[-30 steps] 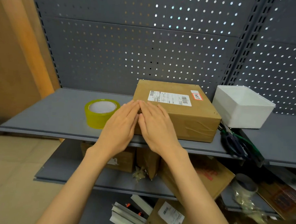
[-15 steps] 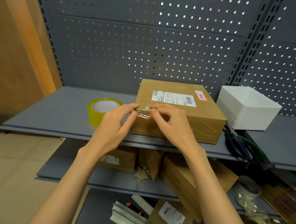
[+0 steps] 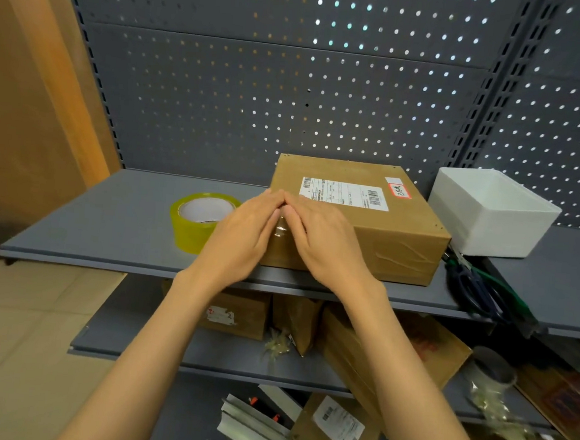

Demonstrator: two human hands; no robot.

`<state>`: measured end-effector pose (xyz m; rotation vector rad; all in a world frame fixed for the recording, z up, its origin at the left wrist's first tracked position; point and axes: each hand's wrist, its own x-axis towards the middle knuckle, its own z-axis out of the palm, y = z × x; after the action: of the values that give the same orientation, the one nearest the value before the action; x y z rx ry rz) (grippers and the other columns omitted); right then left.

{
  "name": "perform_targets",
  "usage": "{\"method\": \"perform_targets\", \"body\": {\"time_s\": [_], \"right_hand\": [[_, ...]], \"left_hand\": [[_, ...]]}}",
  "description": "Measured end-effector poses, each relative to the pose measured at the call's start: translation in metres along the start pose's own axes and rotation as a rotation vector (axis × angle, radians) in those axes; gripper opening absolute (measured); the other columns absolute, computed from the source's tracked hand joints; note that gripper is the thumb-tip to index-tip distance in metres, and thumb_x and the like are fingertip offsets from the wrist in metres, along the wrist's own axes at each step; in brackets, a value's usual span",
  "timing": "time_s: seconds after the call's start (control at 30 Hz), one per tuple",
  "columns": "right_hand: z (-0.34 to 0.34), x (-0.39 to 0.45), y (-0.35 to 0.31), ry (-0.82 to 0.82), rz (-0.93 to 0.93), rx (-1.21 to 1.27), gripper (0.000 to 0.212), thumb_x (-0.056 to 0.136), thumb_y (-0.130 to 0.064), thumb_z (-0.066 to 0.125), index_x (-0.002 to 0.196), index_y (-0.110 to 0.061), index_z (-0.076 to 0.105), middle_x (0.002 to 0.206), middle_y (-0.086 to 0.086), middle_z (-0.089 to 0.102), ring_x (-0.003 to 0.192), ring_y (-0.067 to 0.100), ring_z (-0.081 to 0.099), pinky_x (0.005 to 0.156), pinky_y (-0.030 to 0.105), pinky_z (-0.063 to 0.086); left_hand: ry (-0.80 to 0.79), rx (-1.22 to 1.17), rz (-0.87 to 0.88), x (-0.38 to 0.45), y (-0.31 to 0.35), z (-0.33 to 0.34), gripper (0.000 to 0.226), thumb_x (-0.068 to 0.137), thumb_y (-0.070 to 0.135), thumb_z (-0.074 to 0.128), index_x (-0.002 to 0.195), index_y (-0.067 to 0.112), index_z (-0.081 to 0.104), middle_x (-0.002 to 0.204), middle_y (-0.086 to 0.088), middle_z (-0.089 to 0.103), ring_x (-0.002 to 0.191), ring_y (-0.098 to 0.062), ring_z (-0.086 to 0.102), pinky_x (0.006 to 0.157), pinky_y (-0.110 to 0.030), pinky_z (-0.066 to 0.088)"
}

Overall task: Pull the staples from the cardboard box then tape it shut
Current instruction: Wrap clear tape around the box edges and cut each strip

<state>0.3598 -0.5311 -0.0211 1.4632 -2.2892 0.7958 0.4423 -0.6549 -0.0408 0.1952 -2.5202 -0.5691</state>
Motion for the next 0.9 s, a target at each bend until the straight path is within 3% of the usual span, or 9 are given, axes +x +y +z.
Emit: {"method": "perform_targets", "body": {"time_s": [0.1,0.2,0.4,0.6,0.73,0.9], "right_hand": [[0.001,-0.008,0.002,-0.032,0.036,-0.148,0.048,0.099,-0.033,0.024,0.135,-0.014,0.050,0.138,0.003,0.052,0.132,0.016,0.042,0.107,0.026,0.023],[-0.007,-0.011,0.005,-0.047,0.093,-0.169,0.044,0.103,-0.030,0.024,0.137,-0.013,0.046,0.143,0.003,0.045,0.137,0.013,0.034,0.109,0.022,0.014],[-0.005,0.001,-0.003,0.049,0.072,0.026,0.038,0.102,-0.025,0.035,0.132,-0.009,0.052,0.138,0.007,0.051,0.132,0.018,0.042,0.109,0.028,0.025],[0.013,-0.001,0.006,0.075,0.009,-0.252,0.046,0.096,-0.037,0.031,0.118,-0.014,0.065,0.119,0.001,0.066,0.112,0.021,0.060,0.092,0.027,0.028],[0.016,-0.006,0.014,0.094,-0.043,-0.376,0.047,0.094,-0.043,0.035,0.122,-0.017,0.061,0.125,-0.001,0.063,0.114,0.020,0.059,0.094,0.029,0.030],[0.012,-0.004,0.017,-0.013,-0.076,-0.357,0.055,0.089,-0.047,0.037,0.130,-0.016,0.055,0.132,0.001,0.057,0.119,0.022,0.055,0.095,0.029,0.026]], "left_hand": [[-0.006,0.177,0.026,-0.003,-0.004,-0.005,0.053,0.098,0.038,0.019,0.143,0.016,0.037,0.149,0.000,0.037,0.140,-0.014,0.027,0.115,-0.025,0.013],[-0.014,0.241,-0.003,-0.006,-0.012,-0.014,0.057,0.096,0.039,0.016,0.141,0.013,0.039,0.145,-0.003,0.043,0.141,-0.018,0.027,0.114,-0.029,0.013],[0.052,-0.022,-0.092,-0.007,-0.001,-0.017,0.047,0.101,0.035,0.027,0.145,0.019,0.030,0.150,0.003,0.033,0.141,-0.009,0.022,0.112,-0.022,0.014],[-0.077,-0.140,-0.002,0.000,-0.003,-0.005,0.045,0.099,0.032,0.029,0.144,0.025,0.032,0.148,0.008,0.035,0.140,-0.005,0.022,0.115,-0.031,0.023],[-0.125,-0.114,0.041,-0.004,-0.013,-0.005,0.049,0.098,0.032,0.031,0.146,0.029,0.023,0.153,0.009,0.026,0.141,-0.003,0.016,0.117,-0.032,0.019],[-0.175,-0.078,0.060,-0.005,-0.014,-0.008,0.056,0.097,0.028,0.042,0.144,0.034,0.013,0.147,0.019,0.017,0.139,-0.001,0.011,0.117,-0.031,0.017]]}}
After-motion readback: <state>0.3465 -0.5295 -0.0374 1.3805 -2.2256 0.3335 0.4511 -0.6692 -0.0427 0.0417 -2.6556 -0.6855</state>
